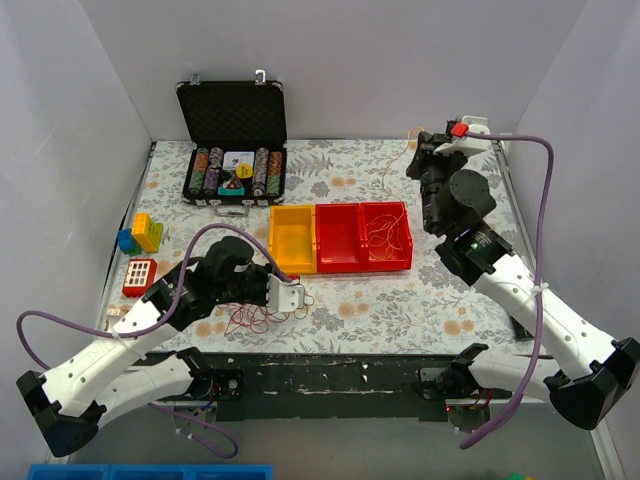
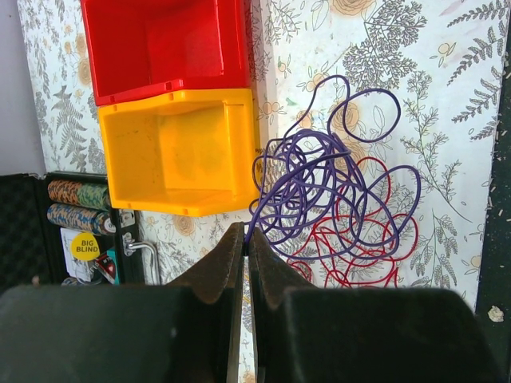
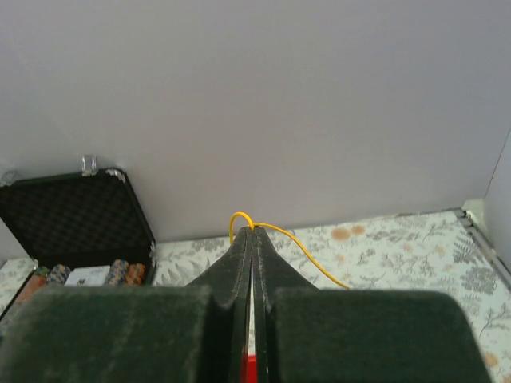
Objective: Untangle the cables
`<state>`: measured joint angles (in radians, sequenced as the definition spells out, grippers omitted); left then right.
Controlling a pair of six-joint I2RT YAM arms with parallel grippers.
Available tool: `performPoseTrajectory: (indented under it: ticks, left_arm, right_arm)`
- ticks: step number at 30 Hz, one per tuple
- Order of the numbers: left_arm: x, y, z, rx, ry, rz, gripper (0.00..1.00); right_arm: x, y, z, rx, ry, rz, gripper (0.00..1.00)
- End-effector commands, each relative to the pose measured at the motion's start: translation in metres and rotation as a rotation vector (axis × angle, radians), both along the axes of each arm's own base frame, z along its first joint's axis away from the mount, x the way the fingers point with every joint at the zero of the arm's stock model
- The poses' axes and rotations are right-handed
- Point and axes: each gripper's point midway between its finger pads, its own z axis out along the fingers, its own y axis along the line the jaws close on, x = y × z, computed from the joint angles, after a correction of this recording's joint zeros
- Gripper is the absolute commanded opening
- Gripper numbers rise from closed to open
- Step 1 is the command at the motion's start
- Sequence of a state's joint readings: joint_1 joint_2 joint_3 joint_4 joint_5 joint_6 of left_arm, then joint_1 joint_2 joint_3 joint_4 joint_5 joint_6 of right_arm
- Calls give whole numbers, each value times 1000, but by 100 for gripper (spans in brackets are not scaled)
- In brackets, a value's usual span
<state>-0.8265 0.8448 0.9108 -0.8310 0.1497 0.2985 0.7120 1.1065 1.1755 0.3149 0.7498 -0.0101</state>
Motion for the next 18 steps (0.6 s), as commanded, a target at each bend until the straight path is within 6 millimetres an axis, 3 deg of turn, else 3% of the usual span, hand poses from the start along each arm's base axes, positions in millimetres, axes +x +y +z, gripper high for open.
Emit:
performPoseTrajectory:
  ticks: [1, 9, 15, 18]
  left_arm:
    - [2, 0, 4, -5, -11, 2, 2]
    - [4, 0, 5, 1, -10, 8, 3]
    - [3, 1, 2, 10, -8, 4, 3]
    - [5, 0, 3, 10, -14, 7, 3]
  right_arm:
    - [5, -1, -39, 65, 100, 1, 1]
    - [42, -9, -116, 64, 307, 2, 1]
    - [42, 9, -150, 76, 384, 103, 1]
    - [42, 8, -166, 76, 426, 89, 1]
